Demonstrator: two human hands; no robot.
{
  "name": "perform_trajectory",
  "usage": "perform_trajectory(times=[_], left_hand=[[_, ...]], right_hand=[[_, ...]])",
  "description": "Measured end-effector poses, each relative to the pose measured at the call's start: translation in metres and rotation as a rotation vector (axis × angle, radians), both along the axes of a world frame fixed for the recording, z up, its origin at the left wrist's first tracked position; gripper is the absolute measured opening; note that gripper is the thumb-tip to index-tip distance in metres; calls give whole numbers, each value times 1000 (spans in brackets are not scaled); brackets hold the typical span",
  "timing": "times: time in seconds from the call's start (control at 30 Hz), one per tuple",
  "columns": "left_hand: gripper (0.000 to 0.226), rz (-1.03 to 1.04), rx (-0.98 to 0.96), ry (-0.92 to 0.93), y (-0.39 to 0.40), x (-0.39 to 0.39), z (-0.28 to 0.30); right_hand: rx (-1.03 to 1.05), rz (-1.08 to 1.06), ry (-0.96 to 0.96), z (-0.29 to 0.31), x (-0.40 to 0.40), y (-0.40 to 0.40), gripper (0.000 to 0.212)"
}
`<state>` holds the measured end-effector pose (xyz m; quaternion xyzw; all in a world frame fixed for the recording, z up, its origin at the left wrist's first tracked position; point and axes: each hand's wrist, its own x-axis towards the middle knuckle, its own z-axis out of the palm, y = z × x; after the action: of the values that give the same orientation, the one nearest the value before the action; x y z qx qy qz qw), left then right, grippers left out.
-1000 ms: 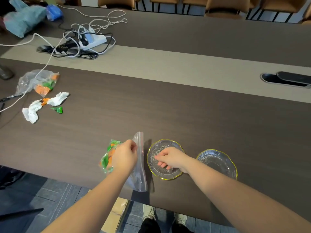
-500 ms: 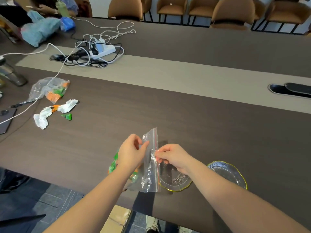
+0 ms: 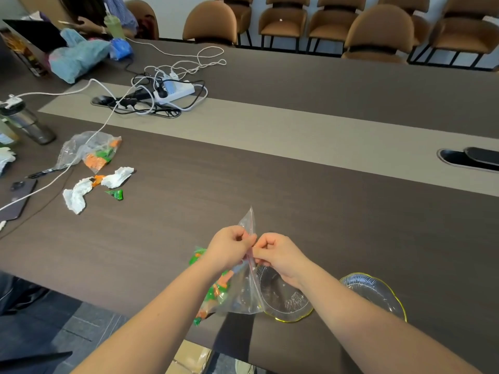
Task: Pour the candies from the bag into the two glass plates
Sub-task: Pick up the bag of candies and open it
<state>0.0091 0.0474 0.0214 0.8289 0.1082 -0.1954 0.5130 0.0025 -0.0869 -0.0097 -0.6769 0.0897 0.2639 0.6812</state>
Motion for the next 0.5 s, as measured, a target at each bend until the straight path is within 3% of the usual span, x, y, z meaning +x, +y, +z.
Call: perform_trajectory(times=[0.17,0.27,0.4,0.5], left_hand=[[34,-71,-120,16,12,3,4],[34,-125,-68,-6,13,6,3],[34,-132,110,-59,23,13,6],[33,-99,320,-106,46,21,9]], right_hand=[[342,26,131,11,4,-8,33],[425,19,177,12,6,-5,32],[324,-85,210,6,16,-7,31],[-36,-144,130,4,26,-26,27]])
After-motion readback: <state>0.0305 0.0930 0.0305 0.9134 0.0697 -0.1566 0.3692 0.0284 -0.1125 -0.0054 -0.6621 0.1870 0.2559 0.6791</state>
